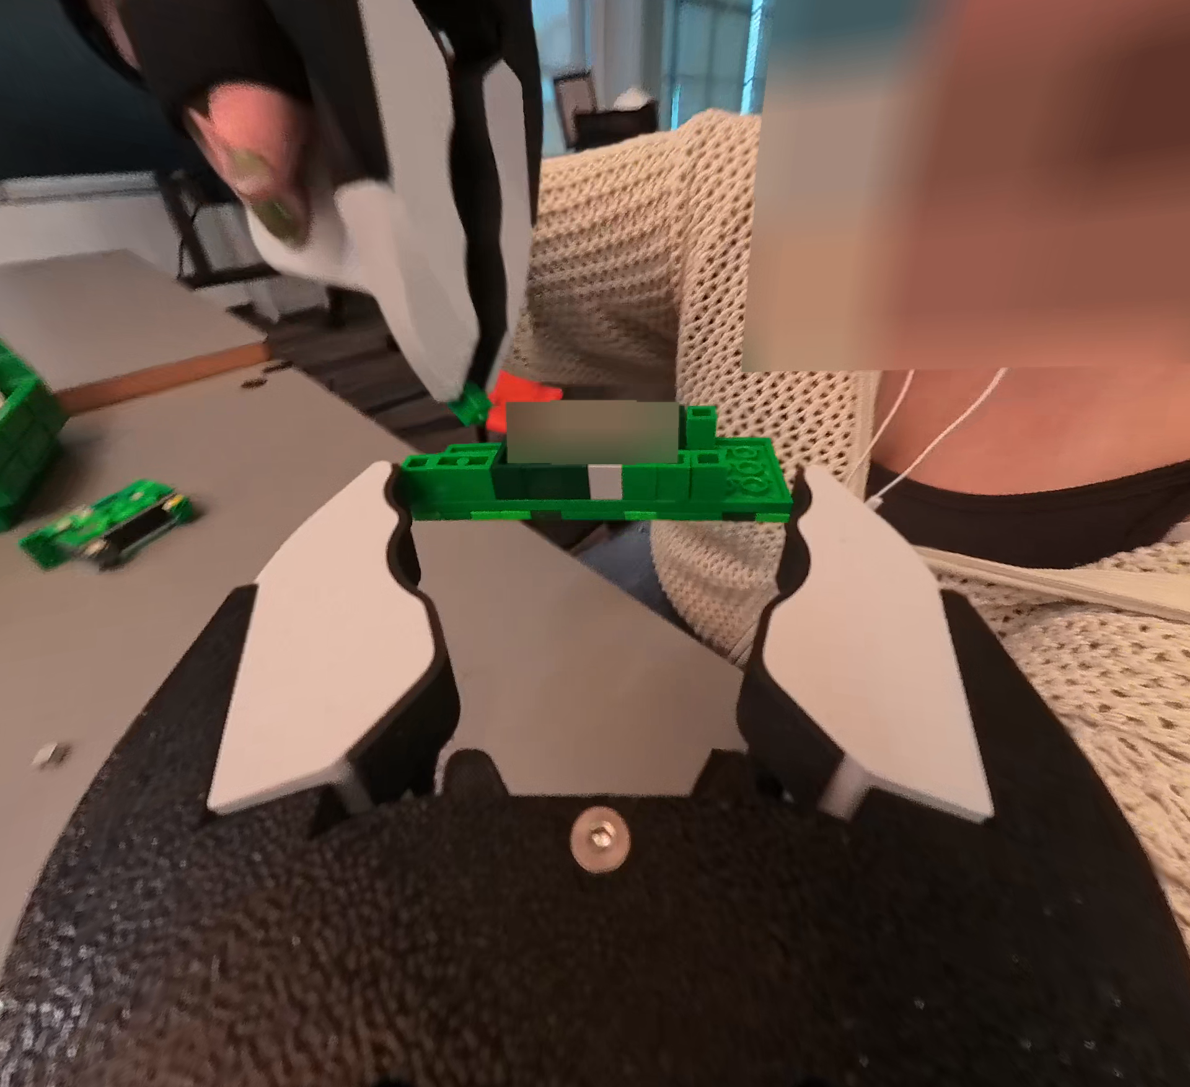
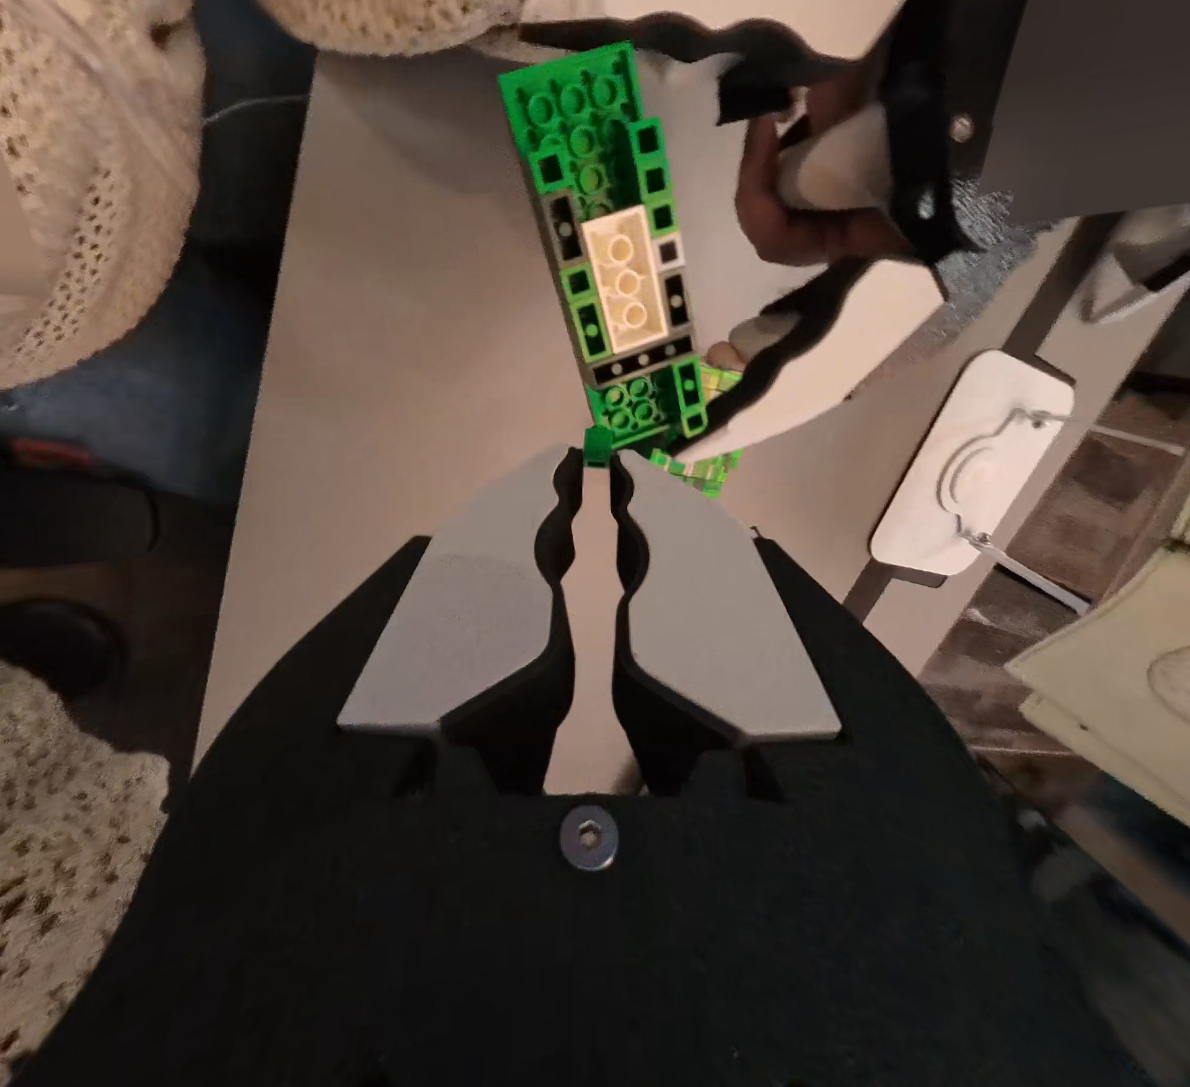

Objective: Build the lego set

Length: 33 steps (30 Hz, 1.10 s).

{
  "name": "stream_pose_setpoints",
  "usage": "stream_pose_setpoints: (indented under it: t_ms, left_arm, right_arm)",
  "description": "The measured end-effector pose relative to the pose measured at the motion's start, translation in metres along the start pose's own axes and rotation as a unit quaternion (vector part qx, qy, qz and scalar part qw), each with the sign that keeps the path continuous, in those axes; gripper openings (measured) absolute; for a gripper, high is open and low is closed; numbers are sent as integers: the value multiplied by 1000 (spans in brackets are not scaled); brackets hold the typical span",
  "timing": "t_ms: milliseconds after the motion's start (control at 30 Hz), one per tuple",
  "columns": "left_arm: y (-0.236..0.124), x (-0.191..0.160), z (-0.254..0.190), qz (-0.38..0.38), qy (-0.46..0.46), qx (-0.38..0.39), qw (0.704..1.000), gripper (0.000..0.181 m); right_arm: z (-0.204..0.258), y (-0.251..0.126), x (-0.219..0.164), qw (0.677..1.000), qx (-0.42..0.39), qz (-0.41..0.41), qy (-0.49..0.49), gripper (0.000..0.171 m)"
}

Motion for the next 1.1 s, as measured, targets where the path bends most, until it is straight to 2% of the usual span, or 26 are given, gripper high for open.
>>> stream_pose_setpoints:
  t_ms: [33, 400, 767, 1100]
  left_arm:
    - [0, 1, -1, -5, 1, -6, 1000, 110]
    - [7, 0, 1, -5, -8, -28, 1000, 110]
    - [6, 1, 0, -8, 0, -31, 999, 110]
    - [2, 4, -2, -25, 11, -28, 999, 110]
  right_arm:
    - [0, 0, 4, 1000, 11, 10, -9, 8]
    - [-2, 5, 23, 989, 69, 120, -54, 8]
    - [-5, 7, 30, 985, 87, 136, -63, 7]
    - [-10, 4, 33, 983, 68, 155, -76, 8]
Point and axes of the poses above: each gripper's, where its closed fingertips meet, y out along the fingers, x out of its top, z = x × y across the jaws, the point moved 6 cm from there along -y, back along the fingers, and after that the axes turned 3 degrees about z, right-handed, at the moved point
